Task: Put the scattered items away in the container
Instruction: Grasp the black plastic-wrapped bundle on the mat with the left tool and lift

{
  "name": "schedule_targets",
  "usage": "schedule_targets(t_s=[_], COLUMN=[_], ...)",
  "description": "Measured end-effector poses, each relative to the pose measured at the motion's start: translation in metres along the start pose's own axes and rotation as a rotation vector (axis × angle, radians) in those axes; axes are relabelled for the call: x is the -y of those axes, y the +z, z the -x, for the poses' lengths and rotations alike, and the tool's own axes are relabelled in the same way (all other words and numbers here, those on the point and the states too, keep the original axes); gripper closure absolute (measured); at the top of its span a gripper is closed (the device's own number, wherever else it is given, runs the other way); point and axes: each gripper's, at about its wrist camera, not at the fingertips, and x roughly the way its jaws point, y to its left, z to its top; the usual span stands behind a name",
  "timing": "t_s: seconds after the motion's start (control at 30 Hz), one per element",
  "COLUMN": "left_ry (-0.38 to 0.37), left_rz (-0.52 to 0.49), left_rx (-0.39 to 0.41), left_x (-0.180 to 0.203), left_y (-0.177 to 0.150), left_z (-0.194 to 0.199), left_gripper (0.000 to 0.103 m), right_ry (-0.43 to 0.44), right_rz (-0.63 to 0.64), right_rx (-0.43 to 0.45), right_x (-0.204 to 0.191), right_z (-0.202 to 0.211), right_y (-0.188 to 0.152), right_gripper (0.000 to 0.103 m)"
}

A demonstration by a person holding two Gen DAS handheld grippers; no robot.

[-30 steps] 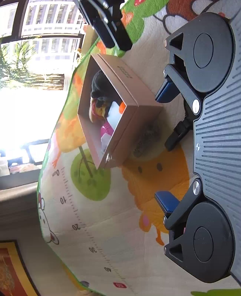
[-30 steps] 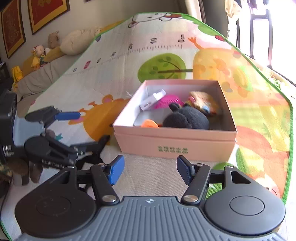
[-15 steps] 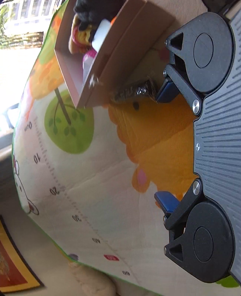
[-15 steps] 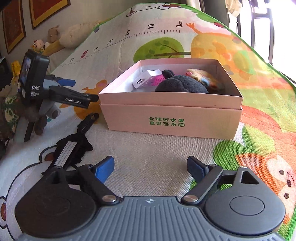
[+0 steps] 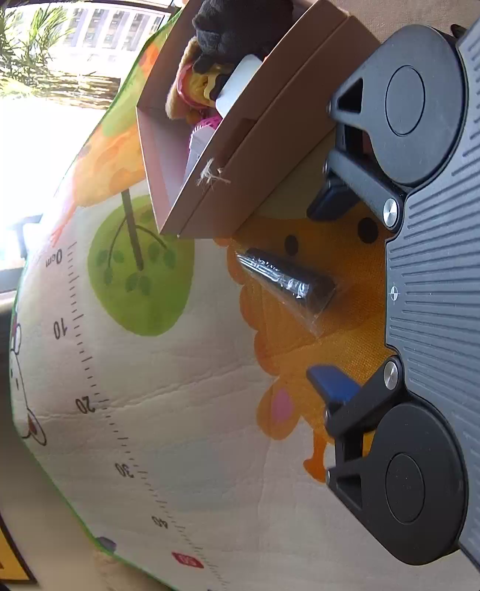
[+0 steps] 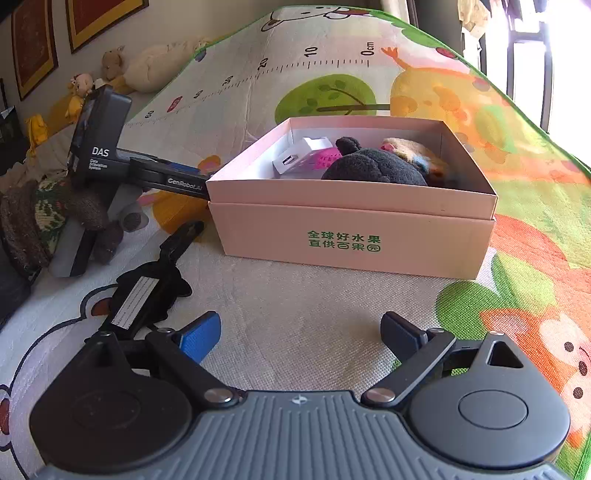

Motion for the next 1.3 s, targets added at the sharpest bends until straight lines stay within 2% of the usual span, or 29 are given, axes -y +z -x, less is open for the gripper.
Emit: schedule_targets(t_s=[0.03, 0.13, 0.2, 0.3, 0.33, 0.53, 0.57, 0.6, 0.73, 0.8, 0.83, 0.9, 1.03, 1.1, 1.2, 1.3], left_ry=[0.005, 0.012, 0.017, 0.013, 0.016, -0.016, -0.024, -0.039, -0.114, -0.143, -0.147, -0.119, -0.085, -0.025, 0.026, 0.07], left_rz=[0.022, 0.05, 0.07, 0.09, 0.089, 0.082, 0.077, 0.075, 0.058, 0.05, 0.049, 0.048, 0.074, 0.071, 0.117, 0.161], left_rx=[-0.001, -0.013, -0.022, -0.028, -0.027, 0.02, 0.031, 0.044, 0.093, 0.102, 0.098, 0.084, 0.09, 0.101, 0.055, 0.0], left_x=[-0.001, -0.002, -0.003, -0.007, -0.007, 0.001, 0.004, 0.008, 0.03, 0.039, 0.042, 0.048, 0.047, 0.046, 0.034, 0.02], left_y=[0.003, 0.01, 0.011, 0.01, 0.009, -0.011, -0.016, -0.021, -0.043, -0.053, -0.058, -0.064, -0.056, -0.046, -0.031, -0.023], left_z=[-0.004, -0.011, -0.012, -0.005, -0.001, 0.061, 0.073, 0.089, 0.141, 0.159, 0.164, 0.167, 0.15, 0.131, 0.092, 0.061], left_gripper=[0.028, 0.033, 0.056, 0.065, 0.065, 0.074, 0.086, 0.088, 0.087, 0.083, 0.078, 0.051, 0.048, 0.048, 0.048, 0.048], right_ry=[-0.001, 0.002, 0.002, -0.001, 0.0, -0.011, -0.013, -0.015, -0.041, -0.063, -0.069, -0.085, -0.129, -0.17, -0.215, -0.211], right_rz=[0.001, 0.001, -0.002, -0.01, -0.014, -0.057, -0.062, -0.065, -0.072, -0.081, -0.084, -0.087, -0.065, -0.048, -0.047, -0.084], right_rx=[-0.001, -0.001, -0.001, 0.002, 0.003, 0.015, 0.017, 0.018, 0.02, 0.021, 0.022, 0.024, 0.004, -0.005, -0.006, -0.006], right_x=[0.0, -0.001, 0.0, 0.001, 0.002, 0.008, 0.009, 0.009, 0.008, 0.009, 0.009, 0.008, 0.004, 0.0, -0.003, 0.004], right_z=[0.0, -0.001, -0.002, -0.002, -0.002, -0.001, -0.001, 0.0, 0.0, 0.001, 0.002, 0.002, -0.002, -0.003, -0.004, -0.004], right_y=[0.0, -0.001, 0.0, -0.001, -0.001, 0.0, 0.0, -0.001, -0.001, -0.002, -0.002, -0.003, -0.002, -0.003, -0.004, -0.004], right_gripper=[0.009, 0.007, 0.007, 0.006, 0.006, 0.005, 0.005, 0.005, 0.004, 0.004, 0.004, 0.004, 0.002, 0.002, 0.002, 0.0])
